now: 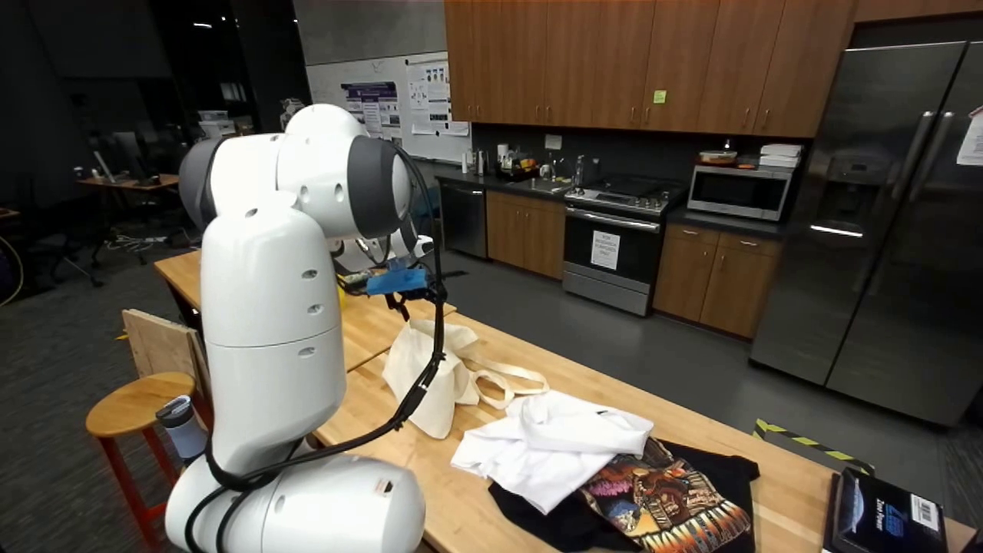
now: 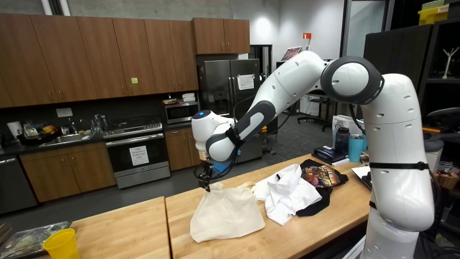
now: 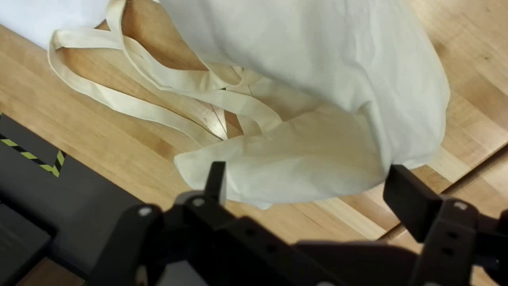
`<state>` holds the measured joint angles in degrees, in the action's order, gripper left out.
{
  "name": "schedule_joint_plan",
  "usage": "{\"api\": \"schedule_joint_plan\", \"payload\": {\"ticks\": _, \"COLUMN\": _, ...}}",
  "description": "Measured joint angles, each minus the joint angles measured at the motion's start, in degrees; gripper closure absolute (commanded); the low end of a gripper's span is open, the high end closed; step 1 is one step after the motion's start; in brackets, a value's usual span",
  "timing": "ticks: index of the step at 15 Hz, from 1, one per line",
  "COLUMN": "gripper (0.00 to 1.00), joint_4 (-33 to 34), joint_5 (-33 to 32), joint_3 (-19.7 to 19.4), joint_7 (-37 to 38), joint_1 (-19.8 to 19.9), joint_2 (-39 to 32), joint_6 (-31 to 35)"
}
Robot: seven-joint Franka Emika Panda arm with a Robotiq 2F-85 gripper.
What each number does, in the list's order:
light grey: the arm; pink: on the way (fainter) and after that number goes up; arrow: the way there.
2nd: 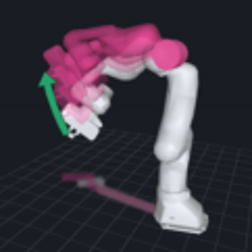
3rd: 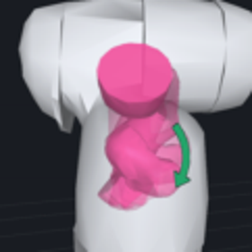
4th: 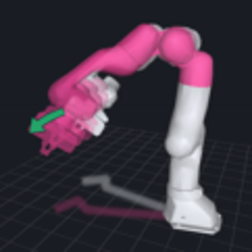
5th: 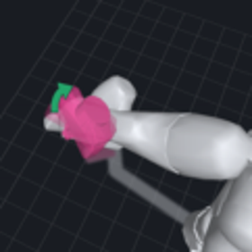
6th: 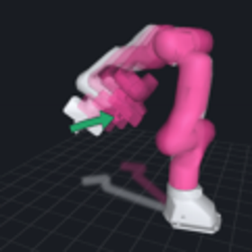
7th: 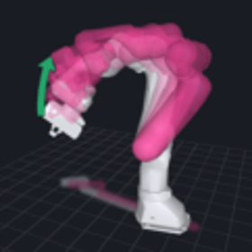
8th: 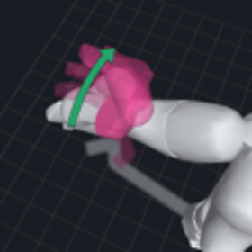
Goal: Move the cream tote bag to the left
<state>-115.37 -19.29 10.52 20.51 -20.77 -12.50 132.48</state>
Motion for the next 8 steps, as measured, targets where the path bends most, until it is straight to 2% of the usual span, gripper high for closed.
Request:
{"api": "schedule_joint_plan", "payload": {"ticks": 3, "gripper": 0.0, "joint_4": -2.42, "joint_5": 0.36, "joint_3": -0.03, "joint_7": 0.58, "joint_1": 1.01, "joint_2": -0.1, "joint_6": 6.79}}
{"api": "schedule_joint_plan", "payload": {"ticks": 5, "gripper": 0.27, "joint_4": -2.22, "joint_5": 0.68, "joint_3": -0.03, "joint_7": 0.32, "joint_1": 1.14, "joint_2": -0.99, "joint_6": 9.13}}
{"api": "schedule_joint_plan", "payload": {"ticks": 8, "gripper": 0.48, "joint_4": 0.23, "joint_5": 3.65, "joint_3": 0.07, "joint_7": -1.67, "joint_1": 1.14, "joint_2": -3.86, "joint_6": 8.09}}
